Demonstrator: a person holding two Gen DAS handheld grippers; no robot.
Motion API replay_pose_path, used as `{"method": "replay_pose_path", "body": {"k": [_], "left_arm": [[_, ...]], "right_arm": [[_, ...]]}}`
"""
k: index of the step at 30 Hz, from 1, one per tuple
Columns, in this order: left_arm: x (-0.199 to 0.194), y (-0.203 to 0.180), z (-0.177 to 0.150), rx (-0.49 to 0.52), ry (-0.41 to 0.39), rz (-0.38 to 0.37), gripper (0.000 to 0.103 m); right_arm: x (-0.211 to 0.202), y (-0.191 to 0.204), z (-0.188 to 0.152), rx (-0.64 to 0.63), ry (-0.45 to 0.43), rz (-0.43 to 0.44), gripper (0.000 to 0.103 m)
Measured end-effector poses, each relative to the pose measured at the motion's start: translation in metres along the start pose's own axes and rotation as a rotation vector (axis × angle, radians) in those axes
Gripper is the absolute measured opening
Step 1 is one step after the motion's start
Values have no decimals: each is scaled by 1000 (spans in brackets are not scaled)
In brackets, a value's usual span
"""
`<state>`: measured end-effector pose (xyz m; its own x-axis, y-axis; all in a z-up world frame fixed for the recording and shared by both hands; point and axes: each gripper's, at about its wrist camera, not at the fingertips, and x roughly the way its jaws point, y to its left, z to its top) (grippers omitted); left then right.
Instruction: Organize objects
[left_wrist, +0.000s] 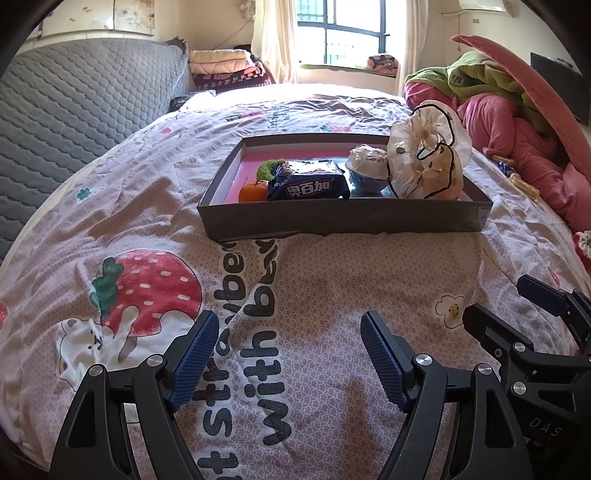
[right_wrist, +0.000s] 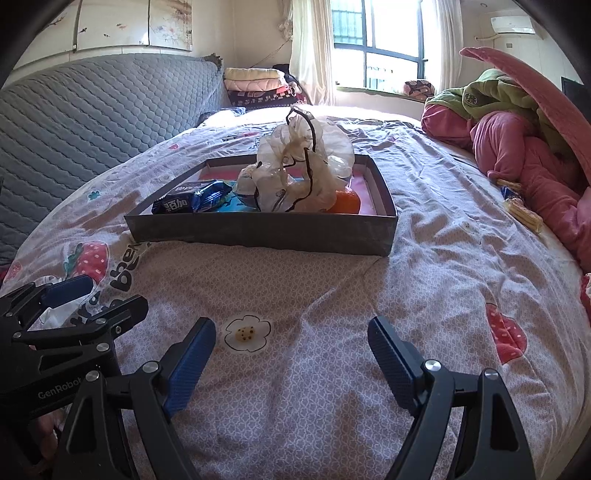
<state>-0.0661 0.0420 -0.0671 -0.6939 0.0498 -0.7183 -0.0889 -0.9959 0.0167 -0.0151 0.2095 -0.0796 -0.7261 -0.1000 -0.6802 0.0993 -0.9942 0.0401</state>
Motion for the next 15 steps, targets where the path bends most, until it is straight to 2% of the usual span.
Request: {"method": "replay_pose_path", "body": {"k": [15], "left_arm": [[4, 4, -1, -23, 28, -7, 80]], "right_arm": [[3, 0, -1, 3, 12, 3, 84]]}}
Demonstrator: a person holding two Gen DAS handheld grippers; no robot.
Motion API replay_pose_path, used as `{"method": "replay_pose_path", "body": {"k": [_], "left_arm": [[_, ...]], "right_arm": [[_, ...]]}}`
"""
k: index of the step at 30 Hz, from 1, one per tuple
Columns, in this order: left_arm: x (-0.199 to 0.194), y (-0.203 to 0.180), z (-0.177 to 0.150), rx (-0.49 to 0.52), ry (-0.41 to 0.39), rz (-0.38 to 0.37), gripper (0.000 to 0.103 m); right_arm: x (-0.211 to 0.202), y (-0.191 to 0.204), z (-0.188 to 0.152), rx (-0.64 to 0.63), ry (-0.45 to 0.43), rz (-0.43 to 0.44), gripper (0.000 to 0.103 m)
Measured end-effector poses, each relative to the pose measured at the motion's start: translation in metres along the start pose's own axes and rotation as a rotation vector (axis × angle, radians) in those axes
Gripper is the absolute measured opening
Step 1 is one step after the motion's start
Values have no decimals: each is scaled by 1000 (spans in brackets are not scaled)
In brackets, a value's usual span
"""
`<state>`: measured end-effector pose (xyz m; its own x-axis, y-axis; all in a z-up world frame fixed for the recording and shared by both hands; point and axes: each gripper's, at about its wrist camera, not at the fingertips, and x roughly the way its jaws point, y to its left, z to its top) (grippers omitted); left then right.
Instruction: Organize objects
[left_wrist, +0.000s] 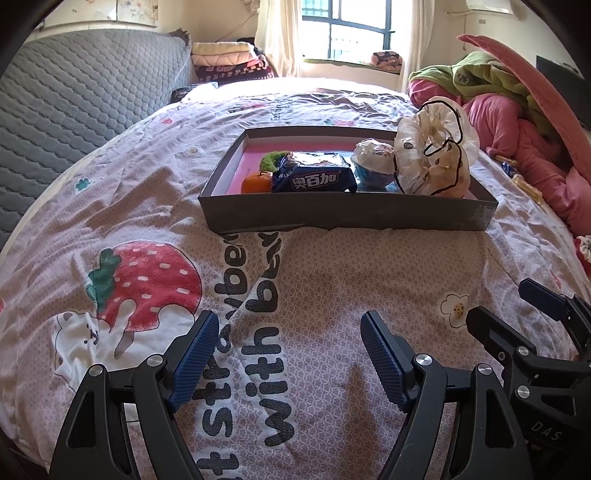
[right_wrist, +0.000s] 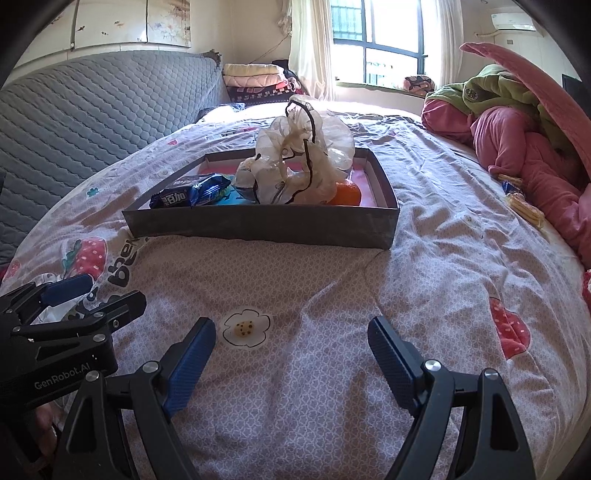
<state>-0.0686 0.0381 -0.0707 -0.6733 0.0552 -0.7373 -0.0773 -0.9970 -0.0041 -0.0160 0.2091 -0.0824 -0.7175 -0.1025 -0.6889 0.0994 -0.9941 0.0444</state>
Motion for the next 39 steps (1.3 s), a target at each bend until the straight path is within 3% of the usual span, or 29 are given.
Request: {"method": "replay_pose_path", "body": {"k": [39], "left_arm": [[8, 3, 0, -2, 18, 14, 80]], "right_arm": [[4, 0, -2, 8, 14, 14, 84]]}}
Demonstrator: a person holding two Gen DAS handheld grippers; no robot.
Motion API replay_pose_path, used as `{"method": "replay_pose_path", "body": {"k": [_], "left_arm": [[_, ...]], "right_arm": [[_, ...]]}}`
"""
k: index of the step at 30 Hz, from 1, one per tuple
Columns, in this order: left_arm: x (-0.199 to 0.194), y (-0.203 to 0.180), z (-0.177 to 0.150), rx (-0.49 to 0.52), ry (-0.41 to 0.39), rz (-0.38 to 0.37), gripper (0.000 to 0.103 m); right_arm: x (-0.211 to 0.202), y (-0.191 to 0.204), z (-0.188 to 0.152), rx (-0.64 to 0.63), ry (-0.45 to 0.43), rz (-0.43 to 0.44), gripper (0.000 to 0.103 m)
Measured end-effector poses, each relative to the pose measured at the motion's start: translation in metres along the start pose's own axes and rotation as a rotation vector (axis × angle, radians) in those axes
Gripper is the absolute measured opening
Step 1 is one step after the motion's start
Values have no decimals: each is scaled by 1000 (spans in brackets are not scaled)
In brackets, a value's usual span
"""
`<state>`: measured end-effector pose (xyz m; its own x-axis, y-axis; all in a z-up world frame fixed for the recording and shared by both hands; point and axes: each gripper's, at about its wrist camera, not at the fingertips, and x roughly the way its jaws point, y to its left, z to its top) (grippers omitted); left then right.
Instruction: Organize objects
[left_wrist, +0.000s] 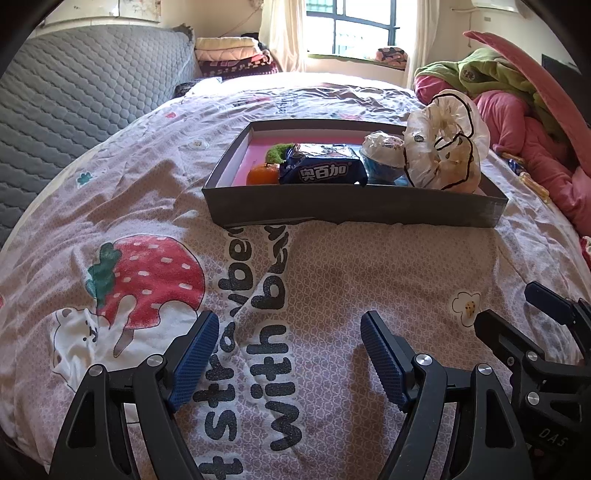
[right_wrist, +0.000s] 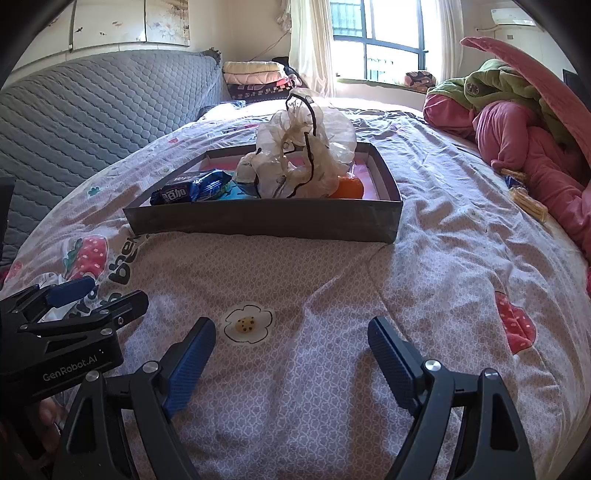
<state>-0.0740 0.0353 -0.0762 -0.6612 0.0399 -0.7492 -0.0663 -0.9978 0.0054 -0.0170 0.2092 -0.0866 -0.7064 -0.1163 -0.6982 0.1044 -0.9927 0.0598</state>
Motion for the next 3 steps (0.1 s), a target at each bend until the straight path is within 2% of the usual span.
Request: {"method": "replay_pose_path", "body": {"k": [3], "left_arm": [[0, -1, 0, 3, -1, 10, 80]], "right_arm": [[0, 0, 0, -2, 1, -3, 84]]}}
